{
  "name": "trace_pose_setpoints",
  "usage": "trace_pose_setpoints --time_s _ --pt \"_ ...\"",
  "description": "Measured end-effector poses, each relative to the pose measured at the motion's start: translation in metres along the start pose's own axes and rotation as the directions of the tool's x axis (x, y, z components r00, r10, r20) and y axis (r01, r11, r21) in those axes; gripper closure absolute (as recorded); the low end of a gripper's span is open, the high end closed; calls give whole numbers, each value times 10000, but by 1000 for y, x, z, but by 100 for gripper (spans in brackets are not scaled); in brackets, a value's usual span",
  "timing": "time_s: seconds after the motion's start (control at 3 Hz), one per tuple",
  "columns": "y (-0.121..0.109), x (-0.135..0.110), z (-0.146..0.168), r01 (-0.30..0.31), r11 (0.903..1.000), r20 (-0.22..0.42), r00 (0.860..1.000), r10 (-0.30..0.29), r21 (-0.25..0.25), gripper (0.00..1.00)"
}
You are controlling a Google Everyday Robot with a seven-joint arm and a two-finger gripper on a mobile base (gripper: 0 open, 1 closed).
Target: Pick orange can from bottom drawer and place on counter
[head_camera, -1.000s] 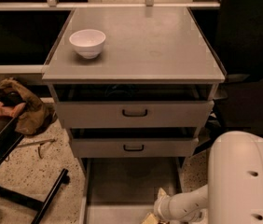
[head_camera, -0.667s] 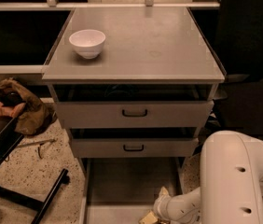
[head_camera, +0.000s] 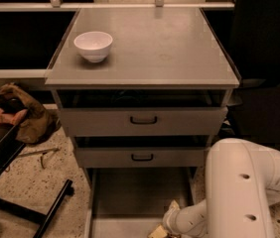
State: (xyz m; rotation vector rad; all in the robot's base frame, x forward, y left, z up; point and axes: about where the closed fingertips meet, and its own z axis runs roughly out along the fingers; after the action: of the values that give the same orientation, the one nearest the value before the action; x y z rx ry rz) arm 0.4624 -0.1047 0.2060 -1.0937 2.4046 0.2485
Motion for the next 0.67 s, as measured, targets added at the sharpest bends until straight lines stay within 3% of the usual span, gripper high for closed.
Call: trace_pose_setpoints --time_s 0.33,0.67 --pt "-1 26 17 -1141 9934 -200 9933 1139 -82 0" --pt "-3 43 24 -1958 9806 -168 9805 1959 73 0"
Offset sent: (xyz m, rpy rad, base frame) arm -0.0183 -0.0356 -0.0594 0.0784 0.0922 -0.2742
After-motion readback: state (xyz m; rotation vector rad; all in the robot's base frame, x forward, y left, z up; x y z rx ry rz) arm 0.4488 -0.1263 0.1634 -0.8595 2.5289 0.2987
